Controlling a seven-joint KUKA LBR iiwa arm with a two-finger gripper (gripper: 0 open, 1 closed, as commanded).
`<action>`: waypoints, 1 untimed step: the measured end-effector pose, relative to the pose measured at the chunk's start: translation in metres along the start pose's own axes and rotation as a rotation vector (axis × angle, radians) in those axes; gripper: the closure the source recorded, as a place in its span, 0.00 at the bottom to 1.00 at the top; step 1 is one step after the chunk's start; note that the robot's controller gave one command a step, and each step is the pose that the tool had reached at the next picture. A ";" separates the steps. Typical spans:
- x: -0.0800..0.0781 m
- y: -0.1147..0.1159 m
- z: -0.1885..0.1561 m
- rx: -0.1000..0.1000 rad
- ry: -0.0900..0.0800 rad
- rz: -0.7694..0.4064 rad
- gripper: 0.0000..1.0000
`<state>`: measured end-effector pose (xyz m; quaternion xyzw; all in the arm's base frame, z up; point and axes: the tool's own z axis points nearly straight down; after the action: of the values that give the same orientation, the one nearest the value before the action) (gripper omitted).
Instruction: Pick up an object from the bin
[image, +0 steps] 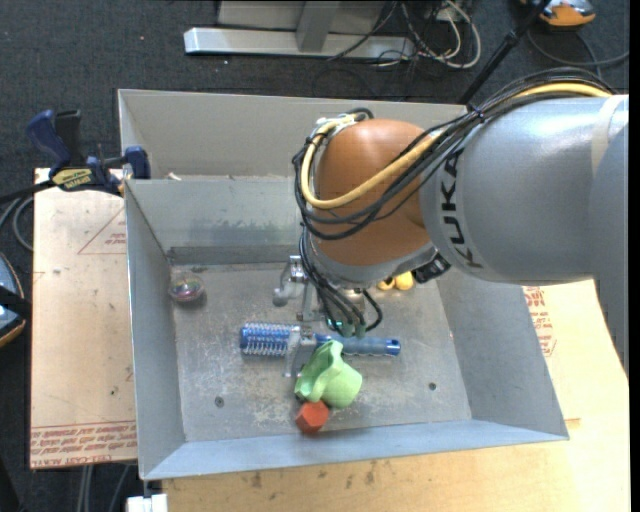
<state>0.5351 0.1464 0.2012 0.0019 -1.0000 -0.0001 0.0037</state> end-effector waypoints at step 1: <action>-0.059 -0.021 0.127 -0.005 -0.013 0.006 0.00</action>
Offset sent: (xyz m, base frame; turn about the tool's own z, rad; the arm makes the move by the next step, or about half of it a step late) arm 0.0547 -0.0228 -0.1312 0.0059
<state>0.5929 0.1259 0.0733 -0.0011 -1.0000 -0.0028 -0.0030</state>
